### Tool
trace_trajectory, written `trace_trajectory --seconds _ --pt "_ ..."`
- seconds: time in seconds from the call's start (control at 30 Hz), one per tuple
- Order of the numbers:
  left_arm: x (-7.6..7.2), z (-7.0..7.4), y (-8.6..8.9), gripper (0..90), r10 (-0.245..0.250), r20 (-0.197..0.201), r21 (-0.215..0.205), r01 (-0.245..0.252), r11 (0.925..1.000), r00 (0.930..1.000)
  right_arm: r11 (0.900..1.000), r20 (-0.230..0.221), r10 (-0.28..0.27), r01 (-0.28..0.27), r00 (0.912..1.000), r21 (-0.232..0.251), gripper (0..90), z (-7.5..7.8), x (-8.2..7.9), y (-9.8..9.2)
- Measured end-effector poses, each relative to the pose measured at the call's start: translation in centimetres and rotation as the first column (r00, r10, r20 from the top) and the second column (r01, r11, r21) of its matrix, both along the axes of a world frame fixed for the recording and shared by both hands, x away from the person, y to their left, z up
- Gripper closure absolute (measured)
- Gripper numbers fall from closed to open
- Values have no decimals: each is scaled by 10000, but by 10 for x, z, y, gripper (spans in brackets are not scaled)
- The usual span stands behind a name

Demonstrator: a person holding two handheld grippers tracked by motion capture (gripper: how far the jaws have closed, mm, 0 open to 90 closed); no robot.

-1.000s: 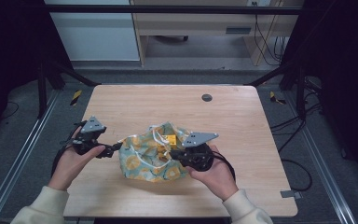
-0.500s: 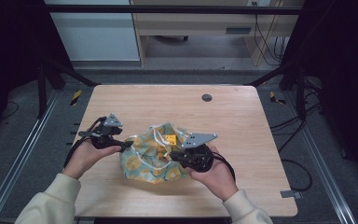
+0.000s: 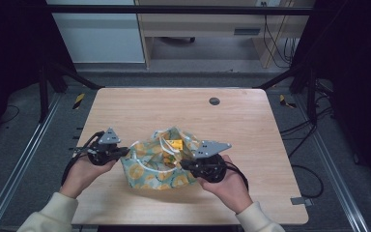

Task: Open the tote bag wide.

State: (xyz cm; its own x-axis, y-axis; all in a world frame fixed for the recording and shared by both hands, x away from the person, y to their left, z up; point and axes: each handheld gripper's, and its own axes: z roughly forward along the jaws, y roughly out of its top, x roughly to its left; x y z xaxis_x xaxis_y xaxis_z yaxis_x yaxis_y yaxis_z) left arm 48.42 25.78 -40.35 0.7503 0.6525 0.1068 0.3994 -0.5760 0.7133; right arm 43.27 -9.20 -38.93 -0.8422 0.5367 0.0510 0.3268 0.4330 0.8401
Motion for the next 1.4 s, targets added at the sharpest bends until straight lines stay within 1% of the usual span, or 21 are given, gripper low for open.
trace_trajectory --seconds 0.03,0.07,0.13,0.17,0.27,0.33,0.37,0.47,0.63,0.67,0.7,0.73,0.9,0.93,0.97,1.03,1.07,1.1,1.13,1.3,1.4 --pt "0 0 0 880 0 0 0 0 10000 10000 10000 0 0 0 10000 0 882 0 0 0" --pt "-9 1 4 881 132 216 -394 -124 9991 9997 10000 45 -8 9 10000 -19 882 -1 -6 -5" --pt "-13 1 6 884 139 298 -512 -124 9986 9995 10000 0 -34 34 10000 -33 883 -2 -9 -7" --pt "-21 -3 7 885 113 421 -693 -83 9976 9990 9999 -52 -54 53 10000 -91 884 -8 -15 -11" --pt "-31 -11 6 885 42 610 -635 -3 9980 9981 9997 -146 -138 135 9998 -215 884 -15 -19 -15" --pt "-36 -21 6 885 -44 582 -668 83 9977 9983 9989 -329 -267 254 9991 -395 886 -26 -21 -20" --pt "-36 -21 6 885 -44 582 -668 83 9977 9983 9989 -329 -267 254 9991 -395 886 -26 -21 -20" --pt "-38 -28 6 884 -261 455 -550 286 9981 9986 9945 -406 -504 464 9979 -936 887 -40 -20 -24" --pt "-39 -37 5 883 -425 186 -185 428 9989 9989 9916 -610 -711 639 9956 -1126 887 -53 -17 -28" --pt "-41 -42 4 883 -459 158 165 457 9988 9988 9890 -695 -842 748 9940 -1279 888 -60 -14 -31" --pt "-41 -42 4 883 -459 158 165 457 9988 9988 9877 -721 -978 880 9926 -1292 888 -63 -13 -32" --pt "-43 -45 3 882 -506 101 362 502 9981 9987 9854 -747 -1121 1012 9909 -1367 888 -65 -13 -34" --pt "-44 -53 -1 878 -567 -111 503 572 9971 9983 9824 -962 -1357 1213 9861 -1422 884 -74 -13 -40" --pt "-44 -56 -4 874 -623 -130 671 630 9958 9980 9828 -980 -1298 1149 9867 -1446 844 -74 -14 -41" --pt "-44 -56 -4 872 -623 -130 671 630 9958 9980 9828 -980 -1298 1149 9867 -1446 844 -74 -14 -41" --pt "-45 -57 -5 871 -662 -107 767 669 9948 9977 9825 -763 -1378 1266 9875 -1367 687 -70 -15 -41" --pt "-45 -58 -5 871 -644 -82 746 648 9951 9979 9818 -723 -1423 1315 9872 -1371 634 -68 -15 -41" --pt "-45 -58 -5 871 -644 -82 746 648 9951 9979 9818 -723 -1423 1315 9872 -1371 634 -68 -15 -41" --pt "-45 -58 -5 871 -617 -57 730 620 9954 9981 9803 -609 -1485 1388 9870 -1402 559 -63 -16 -40" --pt "-44 -58 -4 871 -598 -75 653 601 9961 9982 9806 -290 -1480 1429 9886 -1339 427 -43 -10 -38" --pt "-45 -58 -4 871 -623 -70 675 627 9957 9980 9731 -75 -1751 1719 9845 -1536 358 -33 3 -36"
